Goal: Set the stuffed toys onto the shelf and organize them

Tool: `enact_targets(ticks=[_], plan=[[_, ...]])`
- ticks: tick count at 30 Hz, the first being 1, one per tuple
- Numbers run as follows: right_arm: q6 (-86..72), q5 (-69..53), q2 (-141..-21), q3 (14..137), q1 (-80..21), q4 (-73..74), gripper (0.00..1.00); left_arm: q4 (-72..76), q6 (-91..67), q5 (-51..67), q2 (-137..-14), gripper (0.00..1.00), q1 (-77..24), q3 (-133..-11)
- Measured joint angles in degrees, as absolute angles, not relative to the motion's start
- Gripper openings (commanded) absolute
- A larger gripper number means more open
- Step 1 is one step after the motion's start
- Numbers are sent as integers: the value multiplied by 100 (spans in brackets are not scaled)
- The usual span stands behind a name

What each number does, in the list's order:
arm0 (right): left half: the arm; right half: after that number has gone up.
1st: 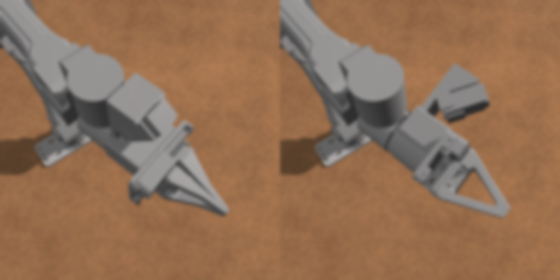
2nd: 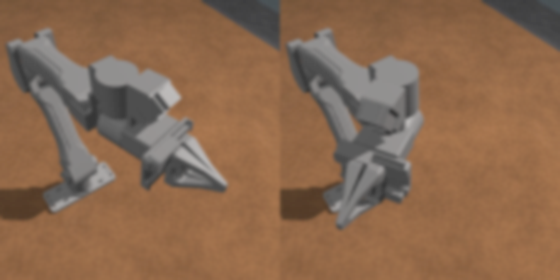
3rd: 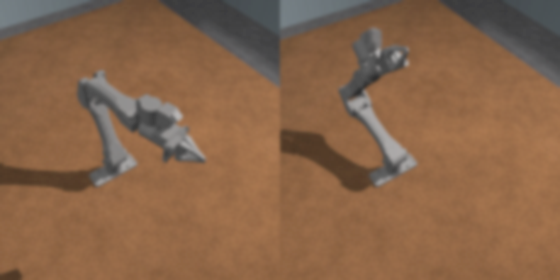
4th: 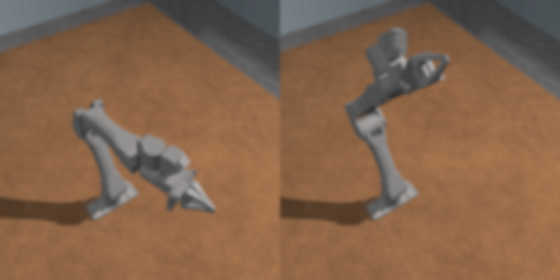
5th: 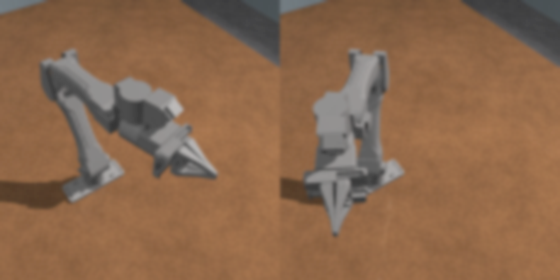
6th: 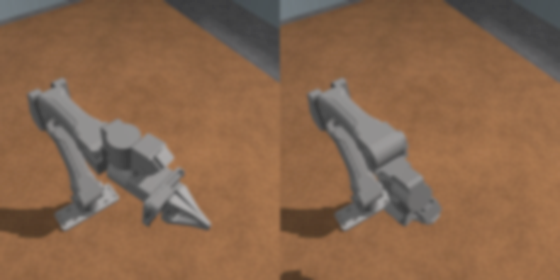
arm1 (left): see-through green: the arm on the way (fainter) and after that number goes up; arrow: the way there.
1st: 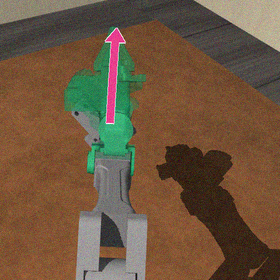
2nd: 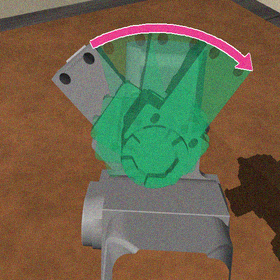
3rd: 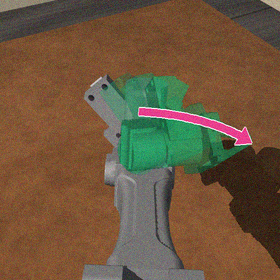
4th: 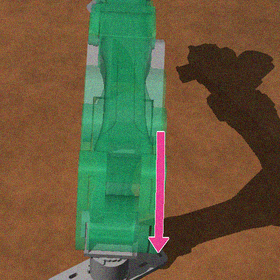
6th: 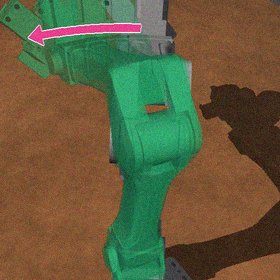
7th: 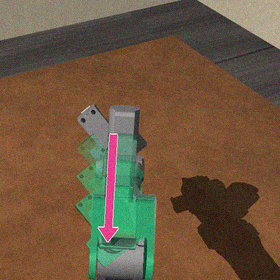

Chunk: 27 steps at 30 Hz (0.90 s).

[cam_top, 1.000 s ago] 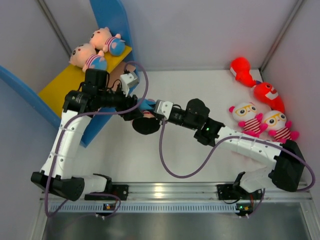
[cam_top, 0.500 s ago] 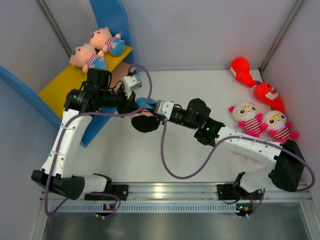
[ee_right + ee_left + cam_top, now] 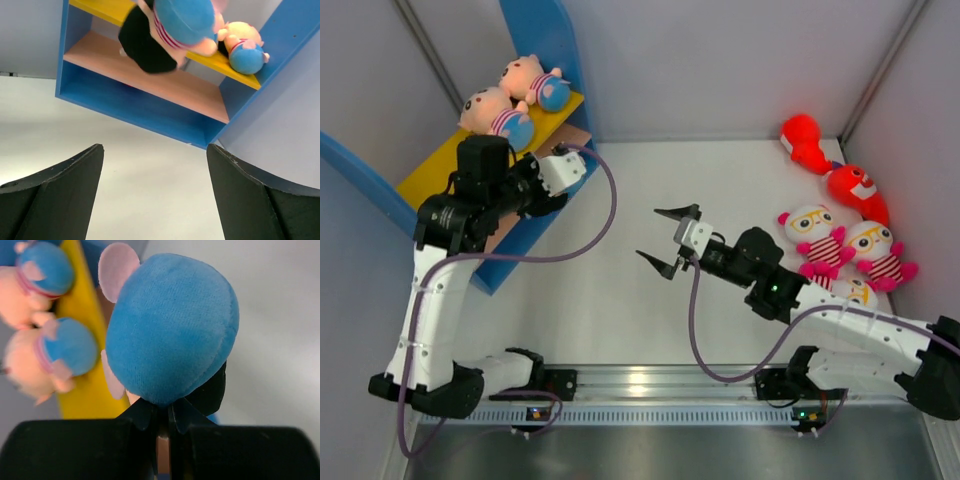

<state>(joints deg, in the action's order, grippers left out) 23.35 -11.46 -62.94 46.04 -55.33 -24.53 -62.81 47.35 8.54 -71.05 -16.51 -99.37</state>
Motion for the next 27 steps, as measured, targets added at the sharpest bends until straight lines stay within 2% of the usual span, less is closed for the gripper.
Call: enact_targets(ticks=[8, 13, 17, 20, 23, 27], plan=[[2327, -899, -5544, 4051, -5461, -2504, 84, -6073, 6696, -1050, -6469, 0, -1649, -9974], [2213, -934, -5524, 3717, -5304, -2611, 84, -5299, 8012, -2025, -6407, 0, -1599, -9310], [2038, -1070, -5522, 3446, -5137, -2860, 84, -4711, 8799, -2084, -6716, 0, -1203, -9096], [1931, -1170, -5516, 3363, -4998, -2956, 84, -4097, 9282, -1879, -6901, 0, -506, -8805], [1852, -1260, -5489, 3306, -4871, -3072, 84, -3804, 9553, -1691, -7148, 0, 156, -8678], [1787, -1343, -5358, 3221, -4705, -3105, 83, -3588, 9719, -1378, -7234, 0, 508, -8479]])
